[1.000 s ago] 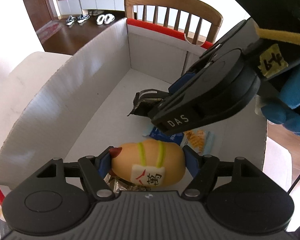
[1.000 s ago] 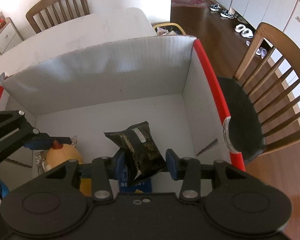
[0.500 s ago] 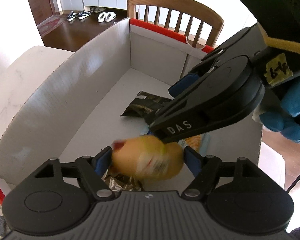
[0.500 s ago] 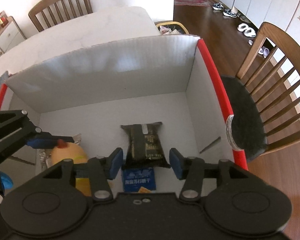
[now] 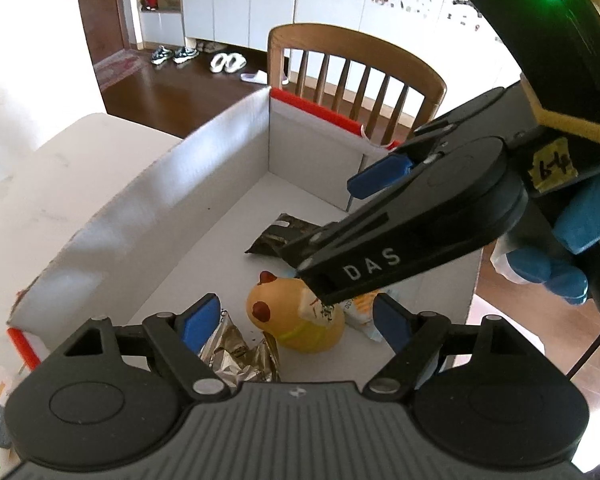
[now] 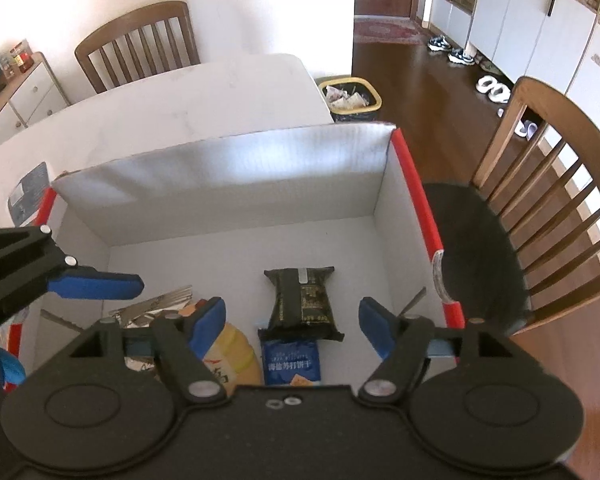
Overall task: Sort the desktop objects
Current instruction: 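Open both tools to drop bread toy and black bag into the box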
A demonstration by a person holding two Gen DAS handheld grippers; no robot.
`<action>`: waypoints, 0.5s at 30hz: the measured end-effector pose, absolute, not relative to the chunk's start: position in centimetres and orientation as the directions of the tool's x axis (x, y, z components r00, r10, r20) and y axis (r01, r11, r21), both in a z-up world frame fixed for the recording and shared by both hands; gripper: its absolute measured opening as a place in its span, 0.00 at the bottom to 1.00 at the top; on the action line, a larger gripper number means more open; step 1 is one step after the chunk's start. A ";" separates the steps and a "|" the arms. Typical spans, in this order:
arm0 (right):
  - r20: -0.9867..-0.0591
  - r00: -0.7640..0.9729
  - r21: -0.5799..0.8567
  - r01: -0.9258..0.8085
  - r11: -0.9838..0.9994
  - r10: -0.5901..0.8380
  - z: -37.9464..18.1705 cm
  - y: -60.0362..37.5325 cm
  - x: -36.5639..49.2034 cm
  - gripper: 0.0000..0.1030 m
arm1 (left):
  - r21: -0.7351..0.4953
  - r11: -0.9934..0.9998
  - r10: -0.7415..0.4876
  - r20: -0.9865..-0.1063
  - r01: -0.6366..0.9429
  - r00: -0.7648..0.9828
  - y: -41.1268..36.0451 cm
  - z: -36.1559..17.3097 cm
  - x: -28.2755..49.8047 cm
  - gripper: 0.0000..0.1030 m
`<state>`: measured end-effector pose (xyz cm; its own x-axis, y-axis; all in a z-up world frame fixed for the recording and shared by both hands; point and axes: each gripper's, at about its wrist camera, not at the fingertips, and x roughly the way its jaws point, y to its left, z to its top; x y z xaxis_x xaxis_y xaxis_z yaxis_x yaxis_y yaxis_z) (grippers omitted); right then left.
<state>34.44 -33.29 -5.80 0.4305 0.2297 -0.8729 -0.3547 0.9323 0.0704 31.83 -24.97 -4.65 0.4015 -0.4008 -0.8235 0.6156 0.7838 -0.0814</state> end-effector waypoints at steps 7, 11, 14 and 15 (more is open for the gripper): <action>-0.849 0.462 0.074 -0.374 0.924 0.255 -4.6 -33.6 33.1 0.73 | -0.076 0.799 -0.406 -0.799 0.596 0.443 -23.2 -3.3 29.9 0.81; -0.838 0.471 0.089 -0.379 0.921 0.275 -3.8 -33.6 32.2 0.73 | -0.080 0.810 -0.408 -0.787 0.580 0.462 -22.4 -2.6 28.8 0.81; -0.832 0.473 0.103 -0.383 0.918 0.291 -3.1 -33.4 31.3 0.73 | -0.072 0.820 -0.403 -0.778 0.568 0.482 -21.7 -1.9 27.8 0.81; -0.830 0.470 0.109 -0.388 0.915 0.299 -2.9 -33.3 30.9 0.73 | -0.074 0.822 -0.404 -0.775 0.565 0.486 -21.6 -1.7 27.5 0.81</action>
<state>30.94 -33.33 -2.94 0.4701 0.2987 -0.8305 -0.3884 0.9150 0.1093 27.46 -21.55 -1.69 0.4864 -0.4044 -0.7745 0.5652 0.8216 -0.0740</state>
